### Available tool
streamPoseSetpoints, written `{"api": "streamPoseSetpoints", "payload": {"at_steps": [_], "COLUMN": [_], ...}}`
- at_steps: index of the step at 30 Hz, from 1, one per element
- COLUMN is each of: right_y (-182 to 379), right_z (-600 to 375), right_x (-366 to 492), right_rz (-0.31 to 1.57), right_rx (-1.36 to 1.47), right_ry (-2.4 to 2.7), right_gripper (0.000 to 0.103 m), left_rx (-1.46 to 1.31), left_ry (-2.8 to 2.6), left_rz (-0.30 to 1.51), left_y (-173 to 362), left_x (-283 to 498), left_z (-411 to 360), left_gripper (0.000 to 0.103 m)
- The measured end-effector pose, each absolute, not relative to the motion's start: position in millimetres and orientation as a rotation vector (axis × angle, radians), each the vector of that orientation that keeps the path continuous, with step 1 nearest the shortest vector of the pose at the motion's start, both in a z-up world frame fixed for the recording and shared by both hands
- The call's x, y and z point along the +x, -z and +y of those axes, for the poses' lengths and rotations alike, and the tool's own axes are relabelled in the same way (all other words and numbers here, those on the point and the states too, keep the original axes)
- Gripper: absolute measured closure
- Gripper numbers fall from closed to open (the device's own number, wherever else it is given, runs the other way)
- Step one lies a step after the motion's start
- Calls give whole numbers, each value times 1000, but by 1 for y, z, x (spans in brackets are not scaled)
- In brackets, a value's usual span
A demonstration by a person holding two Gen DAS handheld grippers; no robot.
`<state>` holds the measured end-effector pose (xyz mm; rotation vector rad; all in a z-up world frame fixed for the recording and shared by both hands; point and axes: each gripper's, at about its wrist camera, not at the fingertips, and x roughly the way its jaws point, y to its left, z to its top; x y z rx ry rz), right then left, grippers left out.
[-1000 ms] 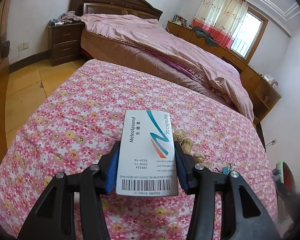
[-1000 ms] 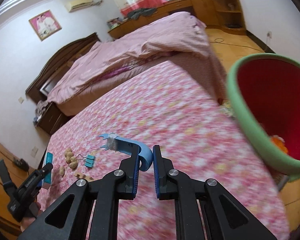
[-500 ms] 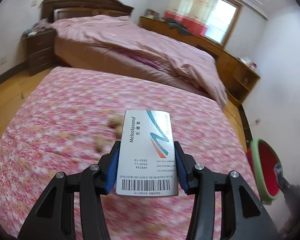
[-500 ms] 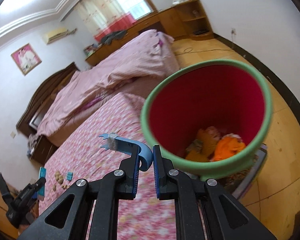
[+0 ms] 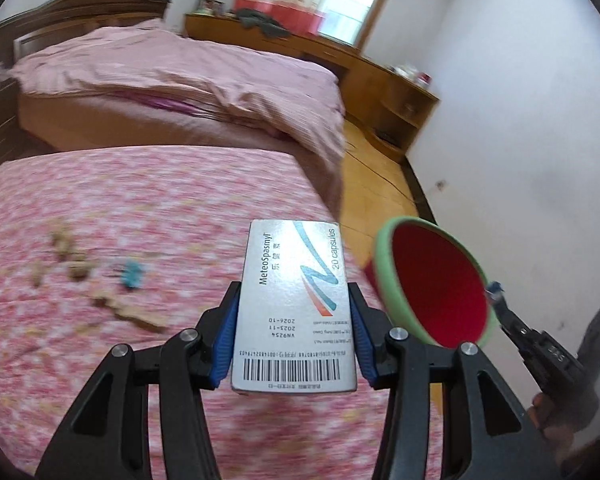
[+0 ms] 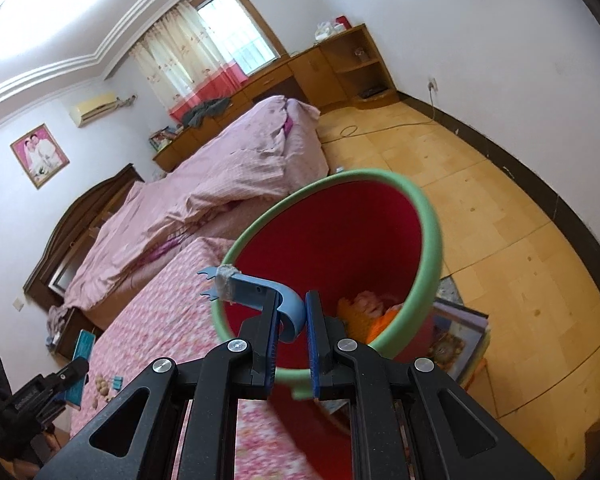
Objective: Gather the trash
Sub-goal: 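Carry box and clip over the red bucket and open both tools to drop them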
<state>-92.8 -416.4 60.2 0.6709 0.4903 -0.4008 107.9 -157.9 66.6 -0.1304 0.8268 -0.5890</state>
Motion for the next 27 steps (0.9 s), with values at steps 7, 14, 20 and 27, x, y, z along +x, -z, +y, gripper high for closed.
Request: {"api": "streamPoseSetpoints", "payload": {"at_steps": [7, 14, 20, 27], "right_y": [-58, -57, -47, -35], "right_z": [-441, -454, -464, -471], "right_x": [-98, -91, -86, -75], "right_rz": [479, 487, 509, 548], "right_rx": [657, 605, 602, 625], "right_ry": [428, 423, 411, 392], "right_gripper": [91, 91, 91, 88], "left_rx": [-61, -20, 25, 75], "left_ry": [699, 761, 775, 763], "left_rz": [866, 873, 912, 924], "left_y": [-63, -59, -44, -34], "left_x": [99, 92, 94, 95], "left_z": [-230, -283, -314, -334], "left_gripper": [53, 53, 53, 46]}}
